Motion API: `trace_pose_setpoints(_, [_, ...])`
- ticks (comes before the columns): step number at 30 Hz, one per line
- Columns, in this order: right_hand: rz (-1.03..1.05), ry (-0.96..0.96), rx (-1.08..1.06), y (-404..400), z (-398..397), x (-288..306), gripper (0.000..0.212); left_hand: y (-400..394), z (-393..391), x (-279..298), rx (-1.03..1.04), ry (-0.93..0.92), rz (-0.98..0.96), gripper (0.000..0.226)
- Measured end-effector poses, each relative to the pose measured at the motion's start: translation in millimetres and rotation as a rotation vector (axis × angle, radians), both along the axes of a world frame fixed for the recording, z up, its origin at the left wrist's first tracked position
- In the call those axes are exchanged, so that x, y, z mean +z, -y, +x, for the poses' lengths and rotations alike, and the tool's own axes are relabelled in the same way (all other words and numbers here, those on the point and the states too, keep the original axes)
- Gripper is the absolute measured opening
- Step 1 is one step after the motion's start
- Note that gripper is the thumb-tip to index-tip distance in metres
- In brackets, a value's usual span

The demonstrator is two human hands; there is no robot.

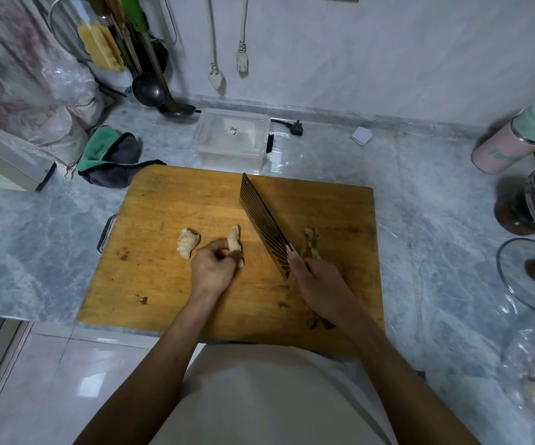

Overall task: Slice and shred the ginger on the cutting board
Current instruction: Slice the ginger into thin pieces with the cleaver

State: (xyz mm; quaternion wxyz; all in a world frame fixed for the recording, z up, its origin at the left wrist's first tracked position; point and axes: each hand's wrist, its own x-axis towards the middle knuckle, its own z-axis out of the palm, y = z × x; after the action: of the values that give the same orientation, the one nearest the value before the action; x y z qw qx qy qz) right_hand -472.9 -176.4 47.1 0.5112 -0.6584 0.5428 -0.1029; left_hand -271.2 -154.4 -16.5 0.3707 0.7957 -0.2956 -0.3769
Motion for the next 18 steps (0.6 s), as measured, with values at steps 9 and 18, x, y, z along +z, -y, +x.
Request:
trace_pose_setpoints(9, [-0.007, -0.026, 0.032, 7, 7, 0, 0.056, -2, 6, 4, 0.0, 0.129, -0.08, 0.017])
trace_pose_setpoints(18, [-0.002, -0.033, 0.059, 6, 12, -3, 0.055, -5, -1, -3, -0.014, 0.191, -0.033, 0.014])
